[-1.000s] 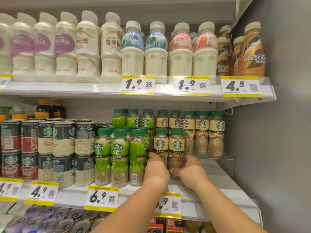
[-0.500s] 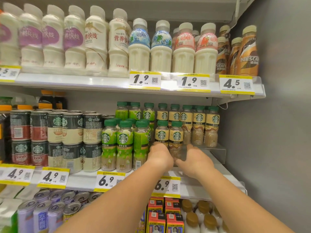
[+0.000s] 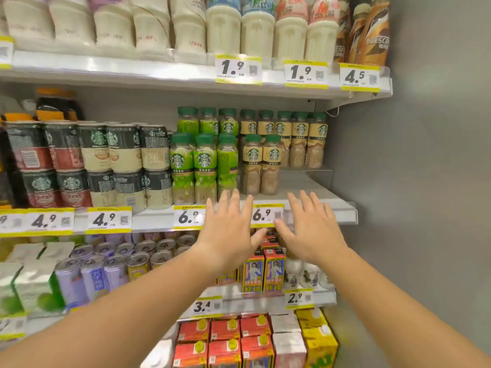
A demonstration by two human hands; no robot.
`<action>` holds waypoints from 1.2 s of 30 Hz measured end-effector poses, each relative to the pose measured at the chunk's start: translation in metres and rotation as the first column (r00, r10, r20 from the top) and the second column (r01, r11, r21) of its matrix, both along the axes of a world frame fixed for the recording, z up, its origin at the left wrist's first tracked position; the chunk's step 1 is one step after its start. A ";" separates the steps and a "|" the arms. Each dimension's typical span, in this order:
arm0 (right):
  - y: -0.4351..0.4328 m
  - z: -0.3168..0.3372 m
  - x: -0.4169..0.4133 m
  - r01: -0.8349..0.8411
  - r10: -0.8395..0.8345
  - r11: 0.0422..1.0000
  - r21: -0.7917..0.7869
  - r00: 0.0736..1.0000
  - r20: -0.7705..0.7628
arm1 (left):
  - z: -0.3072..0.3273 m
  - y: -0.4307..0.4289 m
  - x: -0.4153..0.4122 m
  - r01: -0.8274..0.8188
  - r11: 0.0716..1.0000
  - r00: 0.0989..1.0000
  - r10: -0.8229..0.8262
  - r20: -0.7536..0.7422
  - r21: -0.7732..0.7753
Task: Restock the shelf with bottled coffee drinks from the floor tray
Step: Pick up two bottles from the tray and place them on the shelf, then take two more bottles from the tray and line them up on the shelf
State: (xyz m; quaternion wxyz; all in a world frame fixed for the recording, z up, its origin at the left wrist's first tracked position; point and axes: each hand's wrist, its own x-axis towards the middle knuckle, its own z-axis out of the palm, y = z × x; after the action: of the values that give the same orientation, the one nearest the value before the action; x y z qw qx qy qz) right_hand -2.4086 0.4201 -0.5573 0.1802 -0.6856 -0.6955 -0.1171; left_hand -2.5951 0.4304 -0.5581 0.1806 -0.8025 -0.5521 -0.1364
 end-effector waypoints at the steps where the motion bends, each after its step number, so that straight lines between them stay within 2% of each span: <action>1: -0.009 -0.006 -0.004 0.013 -0.013 1.000 -0.003 1.000 0.020 | -0.005 -0.003 -0.007 0.024 1.000 1.000 -0.024 -0.002 0.007; 3: -0.035 -0.029 -0.017 0.065 -0.063 0.997 -0.037 0.996 0.062 | -0.028 -0.018 -0.023 0.079 0.997 0.996 -0.079 -0.029 -0.023; 5: -0.049 -0.036 -0.017 0.089 -0.089 0.996 0.002 0.992 0.089 | -0.040 -0.020 -0.030 0.114 0.993 0.993 -0.113 -0.025 0.024; 10: -0.088 -0.095 -0.029 0.142 -0.139 0.989 -0.034 0.988 0.070 | -0.108 -0.042 -0.043 0.266 0.964 0.964 -0.266 0.013 -0.011; 15: -0.115 -0.175 -0.039 0.110 -0.102 0.982 -0.155 0.993 0.061 | -0.177 -0.067 -0.044 0.274 0.956 0.961 -0.275 0.006 -0.105; 21: -0.127 -0.290 -0.036 0.037 -0.027 0.948 -0.317 0.999 0.035 | -0.291 -0.104 -0.045 0.152 0.953 0.988 -0.147 0.039 -0.264; 25: -0.135 -0.374 -0.028 -0.086 0.088 0.908 -0.410 0.996 -0.013 | -0.371 -0.131 -0.053 0.026 0.906 0.999 -0.011 0.038 -0.423; 29: -0.148 -0.432 -0.014 -0.124 0.071 0.846 -0.519 0.990 -0.120 | -0.422 -0.150 -0.059 -0.057 0.827 0.992 0.110 0.060 -0.560; 32: -0.157 -0.459 -0.007 -0.141 0.004 0.836 -0.531 0.968 -0.252 | -0.439 -0.158 -0.052 0.000 0.793 0.971 0.146 0.189 -0.609; 36: -0.159 -0.488 0.000 -0.140 -0.091 0.843 -0.519 0.915 -0.394 | -0.473 -0.170 -0.025 0.111 0.776 0.848 0.251 0.466 -0.621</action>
State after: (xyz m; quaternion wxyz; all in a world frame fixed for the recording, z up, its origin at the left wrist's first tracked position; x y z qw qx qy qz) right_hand -2.4089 0.2612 -1.0449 0.1222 -0.7082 -0.6567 0.2286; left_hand -2.6200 0.2599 -1.0313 -0.2488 -0.7253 -0.6238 -0.1513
